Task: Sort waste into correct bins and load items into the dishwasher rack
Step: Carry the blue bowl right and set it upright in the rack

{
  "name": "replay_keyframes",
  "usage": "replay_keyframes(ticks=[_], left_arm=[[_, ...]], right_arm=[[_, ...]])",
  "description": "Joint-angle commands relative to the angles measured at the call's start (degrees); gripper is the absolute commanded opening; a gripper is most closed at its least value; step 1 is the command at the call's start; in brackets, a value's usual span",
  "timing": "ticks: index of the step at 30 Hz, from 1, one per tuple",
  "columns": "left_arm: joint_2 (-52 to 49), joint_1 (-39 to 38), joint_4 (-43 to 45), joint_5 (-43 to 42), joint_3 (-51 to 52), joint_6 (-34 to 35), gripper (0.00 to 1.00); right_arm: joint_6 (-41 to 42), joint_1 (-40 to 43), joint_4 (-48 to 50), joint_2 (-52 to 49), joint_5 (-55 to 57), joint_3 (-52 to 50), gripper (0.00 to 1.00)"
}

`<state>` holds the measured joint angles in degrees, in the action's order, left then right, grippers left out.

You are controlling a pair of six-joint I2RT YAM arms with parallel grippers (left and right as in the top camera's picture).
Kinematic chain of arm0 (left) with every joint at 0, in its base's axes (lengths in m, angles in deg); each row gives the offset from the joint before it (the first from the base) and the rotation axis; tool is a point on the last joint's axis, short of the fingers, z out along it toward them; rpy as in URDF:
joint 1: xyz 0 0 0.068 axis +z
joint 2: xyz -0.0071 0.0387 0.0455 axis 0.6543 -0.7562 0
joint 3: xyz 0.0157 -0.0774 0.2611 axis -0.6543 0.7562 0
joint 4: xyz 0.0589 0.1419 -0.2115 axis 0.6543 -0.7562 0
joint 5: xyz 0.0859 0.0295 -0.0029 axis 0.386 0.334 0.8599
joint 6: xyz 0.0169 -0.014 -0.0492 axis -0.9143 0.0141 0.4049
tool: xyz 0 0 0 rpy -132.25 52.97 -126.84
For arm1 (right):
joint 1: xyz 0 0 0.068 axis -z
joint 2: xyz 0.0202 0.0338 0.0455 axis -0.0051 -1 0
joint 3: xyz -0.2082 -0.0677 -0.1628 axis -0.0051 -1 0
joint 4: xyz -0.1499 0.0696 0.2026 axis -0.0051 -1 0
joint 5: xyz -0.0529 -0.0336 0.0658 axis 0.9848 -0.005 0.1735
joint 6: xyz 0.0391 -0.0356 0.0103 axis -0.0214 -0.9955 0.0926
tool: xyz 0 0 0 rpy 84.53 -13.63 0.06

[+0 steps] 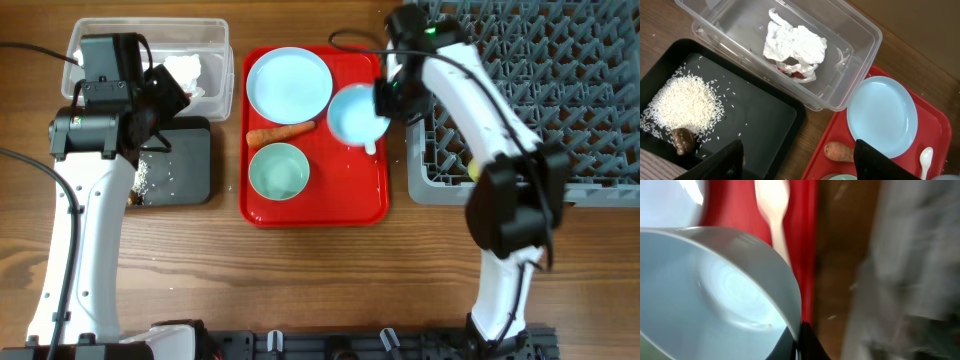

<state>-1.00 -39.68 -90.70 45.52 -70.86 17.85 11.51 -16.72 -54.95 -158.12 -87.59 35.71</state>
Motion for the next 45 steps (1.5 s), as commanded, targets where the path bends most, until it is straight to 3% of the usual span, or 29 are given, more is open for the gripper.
replay_keyframes(ticks=[1, 6, 12, 22, 29, 45], left_arm=[[-0.4, 0.3, 0.0, -0.5, -0.2, 0.6, 0.7], [-0.4, 0.3, 0.0, -0.5, -0.2, 0.5, 0.69], [-0.4, 0.3, 0.0, -0.5, -0.2, 0.5, 0.69], [-0.4, 0.3, 0.0, -0.5, -0.2, 0.5, 0.69], [-0.4, 0.3, -0.2, -0.5, -0.2, 0.3, 0.7], [-0.4, 0.3, -0.3, -0.5, -0.2, 0.1, 0.73]], right_arm=[[1.5, -0.1, 4.3, 8.5, 21.0, 2.1, 0.04], [1.3, 0.7, 14.6, 7.8, 47.4, 0.1, 0.05], [-11.5, 5.0, 29.1, 4.1, 55.5, -0.6, 0.05], [-32.3, 10.1, 42.5, -4.4, 60.8, -0.6, 0.04], [-40.6, 10.1, 46.4, -8.6, 60.6, -0.6, 0.06], [-40.7, 6.3, 44.5, -9.9, 59.6, -0.6, 0.11]])
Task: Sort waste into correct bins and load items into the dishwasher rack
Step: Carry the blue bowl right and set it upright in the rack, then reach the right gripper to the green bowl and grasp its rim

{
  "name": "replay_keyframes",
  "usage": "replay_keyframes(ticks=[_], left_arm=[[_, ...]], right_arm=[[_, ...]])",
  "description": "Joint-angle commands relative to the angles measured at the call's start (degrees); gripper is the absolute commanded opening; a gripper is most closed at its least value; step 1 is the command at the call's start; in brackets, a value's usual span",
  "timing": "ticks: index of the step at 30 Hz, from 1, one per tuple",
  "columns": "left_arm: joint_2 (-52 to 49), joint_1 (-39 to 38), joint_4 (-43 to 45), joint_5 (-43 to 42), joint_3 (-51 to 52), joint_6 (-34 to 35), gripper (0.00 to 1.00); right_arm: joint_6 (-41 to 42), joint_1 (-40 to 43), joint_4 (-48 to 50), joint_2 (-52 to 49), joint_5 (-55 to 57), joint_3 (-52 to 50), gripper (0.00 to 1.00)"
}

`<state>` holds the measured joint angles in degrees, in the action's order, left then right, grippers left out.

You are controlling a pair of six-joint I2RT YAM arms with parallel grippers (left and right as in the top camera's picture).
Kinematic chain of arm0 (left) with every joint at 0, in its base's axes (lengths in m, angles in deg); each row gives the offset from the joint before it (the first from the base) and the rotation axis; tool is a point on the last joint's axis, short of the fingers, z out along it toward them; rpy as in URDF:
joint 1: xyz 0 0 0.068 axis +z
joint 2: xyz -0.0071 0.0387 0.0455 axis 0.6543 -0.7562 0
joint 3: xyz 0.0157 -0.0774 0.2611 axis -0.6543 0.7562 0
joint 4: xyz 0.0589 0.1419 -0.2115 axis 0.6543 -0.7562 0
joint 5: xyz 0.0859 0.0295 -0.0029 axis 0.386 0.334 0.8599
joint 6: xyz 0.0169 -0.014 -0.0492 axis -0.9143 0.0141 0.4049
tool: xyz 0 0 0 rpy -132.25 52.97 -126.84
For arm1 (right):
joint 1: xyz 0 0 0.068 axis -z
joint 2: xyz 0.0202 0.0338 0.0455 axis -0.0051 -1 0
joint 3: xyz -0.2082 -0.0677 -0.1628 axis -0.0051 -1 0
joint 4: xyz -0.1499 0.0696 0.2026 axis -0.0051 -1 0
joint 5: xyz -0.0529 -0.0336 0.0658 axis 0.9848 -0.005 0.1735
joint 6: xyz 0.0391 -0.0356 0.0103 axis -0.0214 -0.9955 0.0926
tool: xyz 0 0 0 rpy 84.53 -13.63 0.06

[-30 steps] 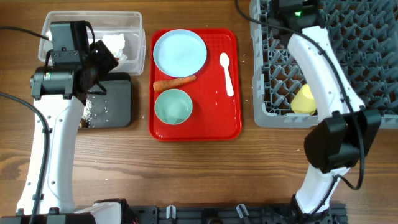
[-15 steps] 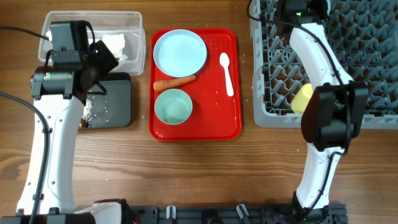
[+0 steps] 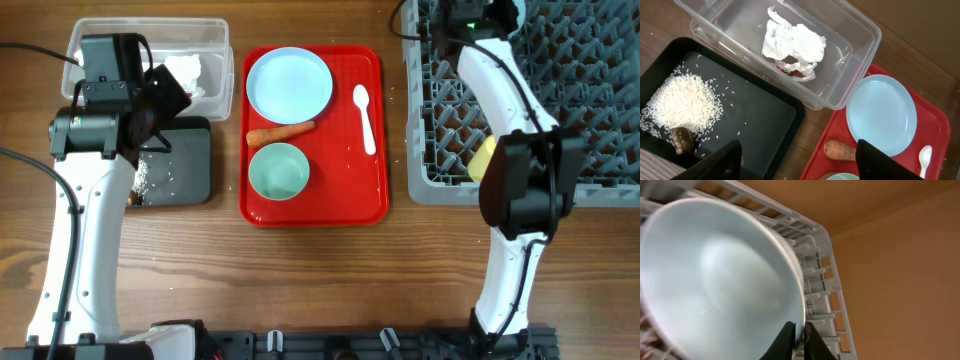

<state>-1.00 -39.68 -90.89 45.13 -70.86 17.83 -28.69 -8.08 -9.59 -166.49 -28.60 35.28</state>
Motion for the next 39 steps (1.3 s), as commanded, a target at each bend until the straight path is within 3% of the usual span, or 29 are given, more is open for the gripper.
replay_keyframes(ticks=[1, 4, 7, 15, 18, 24, 29, 31, 34, 36, 39], left_arm=[[-0.4, 0.3, -0.1, -0.1, -0.2, 0.1, 0.73], [-0.4, 0.3, -0.1, -0.1, -0.2, 0.1, 0.73], [-0.4, 0.3, -0.1, -0.1, -0.2, 0.1, 0.73], [-0.4, 0.3, -0.1, -0.1, -0.2, 0.1, 0.73], [-0.4, 0.3, -0.1, -0.1, -0.2, 0.1, 0.73], [-0.4, 0.3, -0.1, -0.1, -0.2, 0.1, 0.73], [-0.4, 0.3, -0.1, -0.1, -0.2, 0.1, 0.74], [-0.4, 0.3, -0.1, -0.1, -0.2, 0.1, 0.74], [-0.4, 0.3, -0.1, -0.1, -0.2, 0.1, 0.75], [-0.4, 0.3, -0.1, -0.1, -0.2, 0.2, 0.75], [-0.4, 0.3, -0.1, -0.1, -0.2, 0.2, 0.75]], right_arm=[[-0.4, -3.1, -2.2, -1.6, -0.7, -0.2, 0.11], [-0.2, -4.2, -4.4, -1.6, -4.1, -0.2, 0.11], [-0.3, -4.7, -6.0, -1.6, -4.7, -0.2, 0.27], [0.6, -8.2, -10.8, -1.4, -4.6, -0.1, 0.46], [6.5, -9.6, -13.1, -1.0, -4.7, -0.1, 0.65], [11.0, -11.7, -16.8, 0.2, -5.6, -0.1, 0.74], [18.8, -14.4, -25.3, 4.7, -26.6, -0.1, 0.74], [20.7, -15.5, -29.8, 6.6, -41.5, -0.1, 0.73], [22.7, -16.4, -36.5, 7.4, -76.3, -0.2, 0.63], [25.0, -16.8, -39.1, 6.5, -83.8, -0.3, 0.52], [26.8, -18.4, -39.9, 5.5, -84.2, -2.8, 0.51]])
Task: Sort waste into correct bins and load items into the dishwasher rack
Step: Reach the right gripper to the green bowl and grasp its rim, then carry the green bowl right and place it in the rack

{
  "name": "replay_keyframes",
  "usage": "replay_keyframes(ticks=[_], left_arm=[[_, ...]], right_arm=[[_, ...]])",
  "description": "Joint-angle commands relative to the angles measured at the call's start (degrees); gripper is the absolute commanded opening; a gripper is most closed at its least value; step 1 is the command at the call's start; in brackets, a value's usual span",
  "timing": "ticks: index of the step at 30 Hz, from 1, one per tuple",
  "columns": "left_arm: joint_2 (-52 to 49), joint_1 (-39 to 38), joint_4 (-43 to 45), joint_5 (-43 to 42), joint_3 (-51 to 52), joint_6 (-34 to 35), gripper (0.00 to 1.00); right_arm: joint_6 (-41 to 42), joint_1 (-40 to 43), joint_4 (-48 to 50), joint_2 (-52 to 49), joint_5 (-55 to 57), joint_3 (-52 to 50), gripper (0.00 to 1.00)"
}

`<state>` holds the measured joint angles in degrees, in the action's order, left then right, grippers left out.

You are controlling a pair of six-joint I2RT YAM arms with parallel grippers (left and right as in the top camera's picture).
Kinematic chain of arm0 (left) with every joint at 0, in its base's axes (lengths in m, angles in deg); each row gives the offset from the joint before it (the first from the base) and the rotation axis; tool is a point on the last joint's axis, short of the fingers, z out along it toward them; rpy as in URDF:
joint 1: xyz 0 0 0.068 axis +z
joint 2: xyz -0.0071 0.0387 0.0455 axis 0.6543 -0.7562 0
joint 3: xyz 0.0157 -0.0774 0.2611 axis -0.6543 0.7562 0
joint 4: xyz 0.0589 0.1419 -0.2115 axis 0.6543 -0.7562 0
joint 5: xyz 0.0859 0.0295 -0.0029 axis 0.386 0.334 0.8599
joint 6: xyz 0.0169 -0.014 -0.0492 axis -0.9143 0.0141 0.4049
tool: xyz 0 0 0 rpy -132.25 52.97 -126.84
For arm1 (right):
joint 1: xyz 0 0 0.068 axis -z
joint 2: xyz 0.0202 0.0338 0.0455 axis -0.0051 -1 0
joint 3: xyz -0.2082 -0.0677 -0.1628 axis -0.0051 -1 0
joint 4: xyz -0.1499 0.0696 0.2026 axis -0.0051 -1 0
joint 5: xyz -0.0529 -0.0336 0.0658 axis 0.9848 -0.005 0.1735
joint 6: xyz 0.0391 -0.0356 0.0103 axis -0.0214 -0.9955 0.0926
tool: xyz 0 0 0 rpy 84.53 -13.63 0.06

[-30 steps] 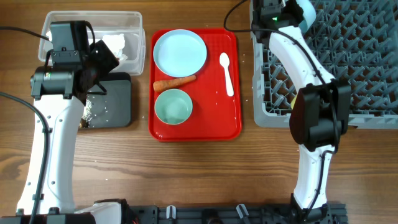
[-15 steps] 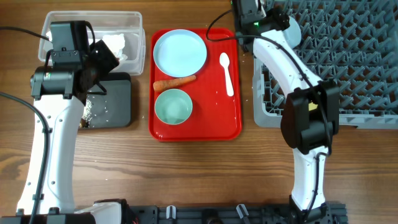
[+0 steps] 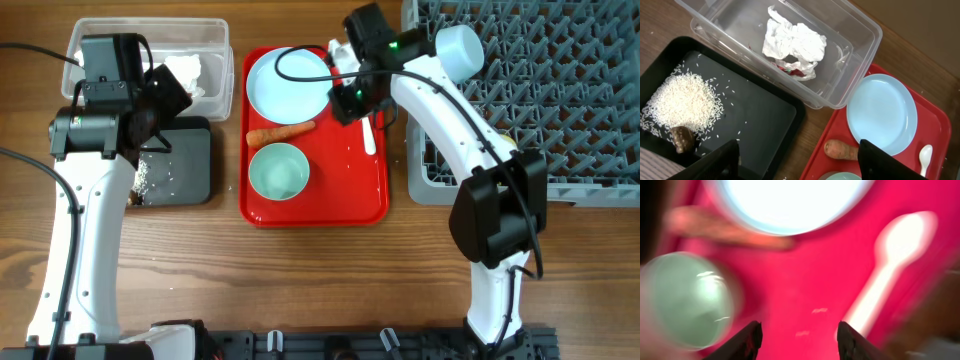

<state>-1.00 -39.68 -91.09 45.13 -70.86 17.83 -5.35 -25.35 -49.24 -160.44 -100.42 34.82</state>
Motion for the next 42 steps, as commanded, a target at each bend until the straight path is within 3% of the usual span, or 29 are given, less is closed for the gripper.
replay_keyframes(ticks=[1, 9, 11, 13, 15, 18, 20, 23, 26, 28, 29, 35, 42], left_arm=[[-0.4, 0.3, 0.2, -0.1, -0.2, 0.1, 0.75], [-0.4, 0.3, 0.1, -0.1, -0.2, 0.1, 0.75], [-0.4, 0.3, 0.1, -0.1, -0.2, 0.1, 0.75], [-0.4, 0.3, 0.1, -0.1, -0.2, 0.1, 0.75], [-0.4, 0.3, 0.1, -0.1, -0.2, 0.1, 0.76], [-0.4, 0.3, 0.1, -0.1, -0.2, 0.1, 0.76], [-0.4, 0.3, 0.1, -0.1, -0.2, 0.2, 0.76], [-0.4, 0.3, 0.1, -0.1, -0.2, 0.2, 0.76], [-0.4, 0.3, 0.1, -0.1, -0.2, 0.2, 0.76], [-0.4, 0.3, 0.1, -0.1, -0.2, 0.2, 0.76], [-0.4, 0.3, 0.1, -0.1, -0.2, 0.2, 0.76], [-0.4, 0.3, -0.3, -0.1, -0.2, 0.1, 0.76], [-0.4, 0.3, -0.7, -0.1, -0.2, 0.2, 0.77]], right_arm=[[3.7, -1.9, 0.4, -0.9, -12.4, -3.6, 0.51], [19.3, -9.3, 8.7, -1.0, -8.6, -13.3, 0.49], [22.5, -11.2, 9.4, -1.0, -4.9, -13.9, 0.45], [24.0, -12.2, 9.4, -1.0, -2.4, -13.9, 0.32], [26.0, -12.9, 9.3, -1.0, 0.6, -13.9, 0.25], [27.6, -13.0, 9.7, -1.0, 3.8, -14.5, 0.24], [27.7, -13.0, 11.3, -1.0, 4.0, -15.5, 0.37], [27.8, -13.0, 13.5, -1.0, 2.9, -16.3, 0.41], [27.8, -13.0, 14.2, -1.0, 2.9, -16.3, 0.29], [27.8, -13.0, 14.3, -1.0, 2.9, -16.3, 0.09], [27.8, -13.0, 14.2, -1.0, 2.9, -16.3, 0.04], [27.3, -11.3, 13.3, 0.6, 3.0, -15.7, 0.05], [25.3, -3.1, 11.1, 13.0, 12.1, -15.6, 0.04]])
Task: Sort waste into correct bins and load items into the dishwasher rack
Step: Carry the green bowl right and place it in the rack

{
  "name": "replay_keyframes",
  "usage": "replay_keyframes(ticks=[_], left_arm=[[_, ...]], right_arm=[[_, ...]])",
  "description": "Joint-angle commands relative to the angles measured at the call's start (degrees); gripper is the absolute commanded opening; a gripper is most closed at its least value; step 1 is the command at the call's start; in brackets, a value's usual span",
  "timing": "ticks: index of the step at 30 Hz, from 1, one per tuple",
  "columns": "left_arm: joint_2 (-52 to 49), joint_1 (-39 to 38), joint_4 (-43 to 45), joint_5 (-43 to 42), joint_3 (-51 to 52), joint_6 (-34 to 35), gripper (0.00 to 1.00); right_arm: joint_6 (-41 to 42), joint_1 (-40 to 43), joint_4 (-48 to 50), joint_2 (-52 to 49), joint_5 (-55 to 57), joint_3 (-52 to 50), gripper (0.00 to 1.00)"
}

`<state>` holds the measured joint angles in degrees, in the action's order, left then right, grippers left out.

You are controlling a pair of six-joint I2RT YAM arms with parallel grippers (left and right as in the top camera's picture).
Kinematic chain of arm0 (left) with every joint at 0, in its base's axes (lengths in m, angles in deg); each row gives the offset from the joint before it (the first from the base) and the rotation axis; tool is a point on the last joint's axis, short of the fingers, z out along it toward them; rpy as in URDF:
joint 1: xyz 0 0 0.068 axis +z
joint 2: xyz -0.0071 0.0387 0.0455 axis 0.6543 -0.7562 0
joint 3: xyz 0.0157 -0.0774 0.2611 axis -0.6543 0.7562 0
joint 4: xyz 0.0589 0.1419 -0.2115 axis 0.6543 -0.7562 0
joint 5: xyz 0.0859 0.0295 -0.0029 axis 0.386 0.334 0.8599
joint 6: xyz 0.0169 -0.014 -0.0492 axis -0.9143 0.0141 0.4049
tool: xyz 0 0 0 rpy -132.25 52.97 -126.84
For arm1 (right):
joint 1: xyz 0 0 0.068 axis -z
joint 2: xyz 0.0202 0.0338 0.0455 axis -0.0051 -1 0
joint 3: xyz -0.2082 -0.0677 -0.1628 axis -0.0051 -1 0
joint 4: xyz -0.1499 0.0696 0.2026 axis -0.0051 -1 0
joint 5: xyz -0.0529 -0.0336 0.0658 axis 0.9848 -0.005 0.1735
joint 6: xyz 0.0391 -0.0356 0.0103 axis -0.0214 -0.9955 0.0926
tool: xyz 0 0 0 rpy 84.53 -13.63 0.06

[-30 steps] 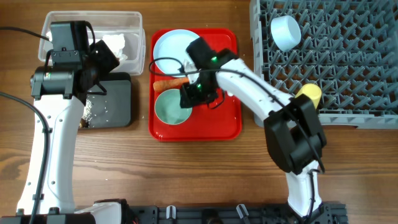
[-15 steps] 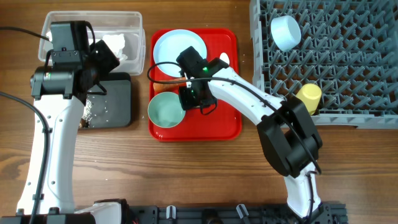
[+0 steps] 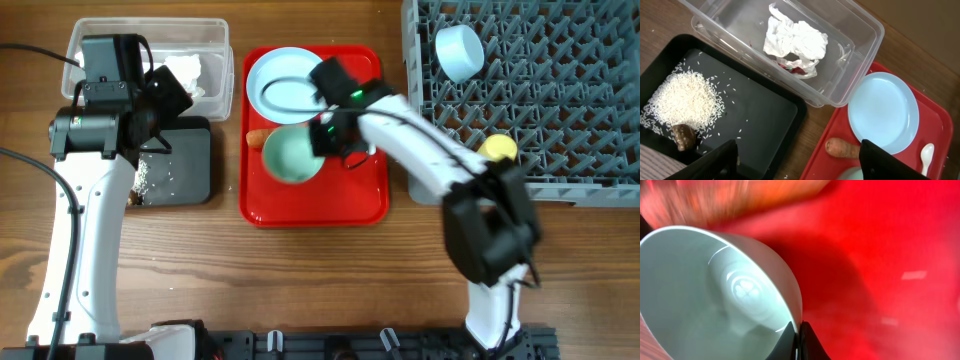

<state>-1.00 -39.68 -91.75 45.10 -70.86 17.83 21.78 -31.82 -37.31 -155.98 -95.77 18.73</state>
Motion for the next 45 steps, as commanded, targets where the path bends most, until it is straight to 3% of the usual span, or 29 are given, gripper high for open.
replay_keyframes(ticks=[1, 9, 16, 20, 26, 30, 33, 45], left_arm=[[-0.4, 0.3, -0.1, 0.0, -0.2, 0.2, 0.77], [-0.4, 0.3, -0.1, 0.0, -0.2, 0.1, 0.77], [-0.4, 0.3, 0.0, 0.0, -0.2, 0.1, 0.77], [-0.4, 0.3, 0.1, 0.0, -0.2, 0.1, 0.77], [-0.5, 0.3, 0.2, 0.0, -0.1, 0.1, 0.77], [-1.3, 0.3, 0.2, 0.0, -0.1, 0.1, 0.77], [-2.3, 0.3, 0.2, 0.0, -0.1, 0.1, 0.77], [-4.2, 0.3, 0.6, 0.0, -0.1, 0.1, 0.79]], right_arm=[[-2.1, 4.2, -1.2, 9.9, 10.5, 0.5, 0.04], [-3.1, 18.1, -3.8, 22.4, 35.9, 0.5, 0.04], [-19.3, 27.4, 1.8, 22.4, 59.5, 0.4, 0.04], [-33.8, 27.7, 5.0, 20.4, 59.0, 0.4, 0.04], [-38.0, 27.7, 5.4, 18.4, 60.1, 0.3, 0.04], [-46.7, 26.1, 4.8, 15.8, 60.6, 0.2, 0.04], [-47.7, 24.5, 4.2, 13.1, 69.6, 0.2, 0.04], [-43.3, 21.7, -1.0, 7.6, 69.0, -0.5, 0.04]])
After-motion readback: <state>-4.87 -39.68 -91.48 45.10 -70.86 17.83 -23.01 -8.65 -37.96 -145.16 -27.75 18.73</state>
